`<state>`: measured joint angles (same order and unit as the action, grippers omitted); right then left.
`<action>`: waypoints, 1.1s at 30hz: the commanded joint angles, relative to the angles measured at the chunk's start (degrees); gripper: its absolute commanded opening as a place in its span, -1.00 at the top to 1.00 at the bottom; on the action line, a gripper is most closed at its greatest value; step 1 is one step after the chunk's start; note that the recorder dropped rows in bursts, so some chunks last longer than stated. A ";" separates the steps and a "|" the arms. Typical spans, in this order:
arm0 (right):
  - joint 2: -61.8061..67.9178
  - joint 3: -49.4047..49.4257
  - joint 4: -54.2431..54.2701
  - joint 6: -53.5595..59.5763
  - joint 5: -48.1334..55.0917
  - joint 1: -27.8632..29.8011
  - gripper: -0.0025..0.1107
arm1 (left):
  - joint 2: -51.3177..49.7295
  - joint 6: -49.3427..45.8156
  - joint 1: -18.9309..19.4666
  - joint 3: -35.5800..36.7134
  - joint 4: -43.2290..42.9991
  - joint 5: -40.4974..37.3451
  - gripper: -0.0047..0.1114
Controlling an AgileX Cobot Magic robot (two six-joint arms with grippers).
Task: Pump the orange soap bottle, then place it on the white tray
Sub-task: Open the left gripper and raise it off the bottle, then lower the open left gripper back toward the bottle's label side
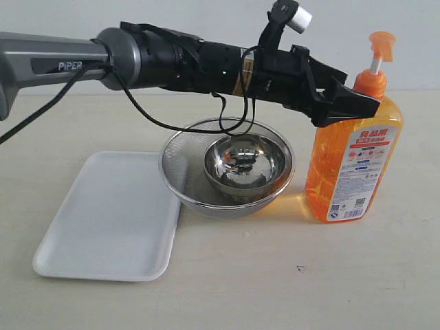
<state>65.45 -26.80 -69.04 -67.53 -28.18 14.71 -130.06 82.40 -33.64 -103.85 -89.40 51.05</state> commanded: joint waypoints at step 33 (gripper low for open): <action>8.40 0.08 -6.51 6.67 -15.72 0.15 0.96 | 21.81 3.96 12.30 28.91 -4.10 18.92 -0.57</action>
<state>73.75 -26.80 -75.33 -61.92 -42.49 14.71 -108.32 90.81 -21.15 -78.77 -97.39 69.82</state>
